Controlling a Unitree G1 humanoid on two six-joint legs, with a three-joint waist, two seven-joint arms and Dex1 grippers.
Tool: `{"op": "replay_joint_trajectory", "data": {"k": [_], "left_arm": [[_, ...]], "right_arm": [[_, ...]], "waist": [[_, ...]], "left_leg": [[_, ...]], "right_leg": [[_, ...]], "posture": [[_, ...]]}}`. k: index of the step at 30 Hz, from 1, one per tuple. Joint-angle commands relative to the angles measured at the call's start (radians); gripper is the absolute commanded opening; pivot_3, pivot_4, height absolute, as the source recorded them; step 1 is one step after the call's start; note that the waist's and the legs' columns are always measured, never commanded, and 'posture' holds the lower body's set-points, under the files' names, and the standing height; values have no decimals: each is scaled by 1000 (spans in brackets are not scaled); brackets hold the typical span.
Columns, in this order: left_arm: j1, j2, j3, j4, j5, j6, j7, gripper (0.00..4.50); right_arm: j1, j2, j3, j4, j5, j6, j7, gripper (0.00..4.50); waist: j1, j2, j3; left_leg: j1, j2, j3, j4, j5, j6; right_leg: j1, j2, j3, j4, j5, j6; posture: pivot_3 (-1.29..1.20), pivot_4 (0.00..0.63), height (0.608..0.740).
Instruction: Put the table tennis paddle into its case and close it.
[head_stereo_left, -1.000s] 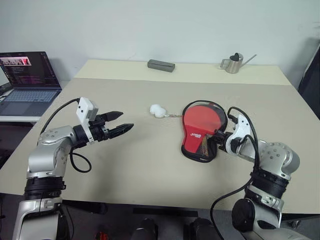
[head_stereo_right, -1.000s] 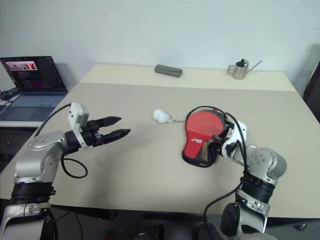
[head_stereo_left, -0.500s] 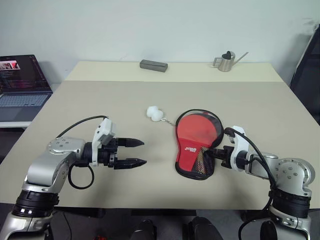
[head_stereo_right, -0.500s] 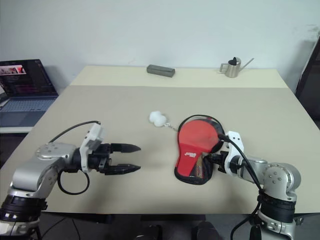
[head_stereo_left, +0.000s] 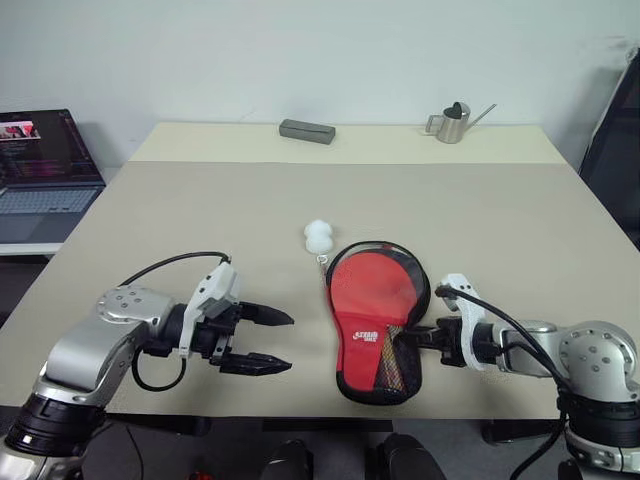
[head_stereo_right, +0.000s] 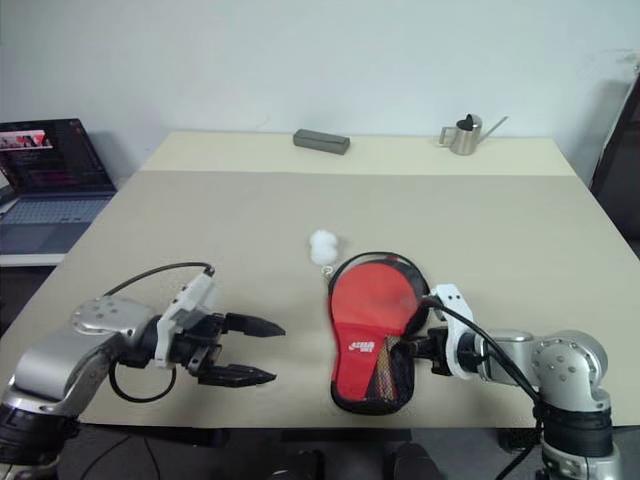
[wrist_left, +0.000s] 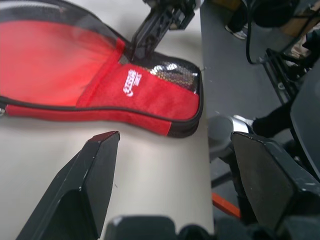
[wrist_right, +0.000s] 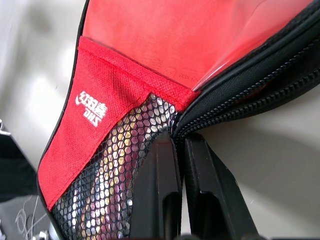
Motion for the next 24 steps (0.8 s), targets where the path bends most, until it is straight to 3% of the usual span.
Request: {"op": "replay_joint_trajectory", "data": {"k": [1, 11, 17, 20, 24], "left_arm": [[3, 18, 1, -47, -25, -1, -20, 3896], [-14, 12, -13, -39, -18, -4, -7, 3896], [-1, 5, -13, -53, -20, -4, 9, 3896], [2, 0, -11, -52, -21, -8, 19, 3896], [3, -12, -16, -52, -17, -15, 29, 3896]], "right_arm": [[17, -14, 16, -44, 78, 17, 4, 39], [-1, 63, -16, -7, 32, 17, -91, 39], [-9, 137, -119, -19, -64, 13, -238, 1741], [-9, 131, -166, -31, -30, 17, -265, 2683], [-36, 107, -210, -36, 25, 17, -270, 2683]], "waist": [[1, 0, 0], [0, 0, 0], [-1, 0, 0], [5, 0, 0], [16, 0, 0]], "left_leg": [[0, 0, 0, 0, 0, 0], [1, 1, 0, 0, 0, 0], [2, 3, 1, 0, 0, 0], [2, 4, 0, 1, 0, 0], [1, 3, 1, 2, 0, 0]], "right_leg": [[0, 0, 0, 0, 0, 0], [0, 1, 0, 0, -1, 1], [0, 5, 2, 1, -2, 2], [1, 5, 1, 1, -1, 2], [0, 4, 2, 0, -1, 3]], "posture": [[0, 150, 740], [0, 150, 740], [0, 150, 740], [0, 150, 740], [0, 150, 740]]}}
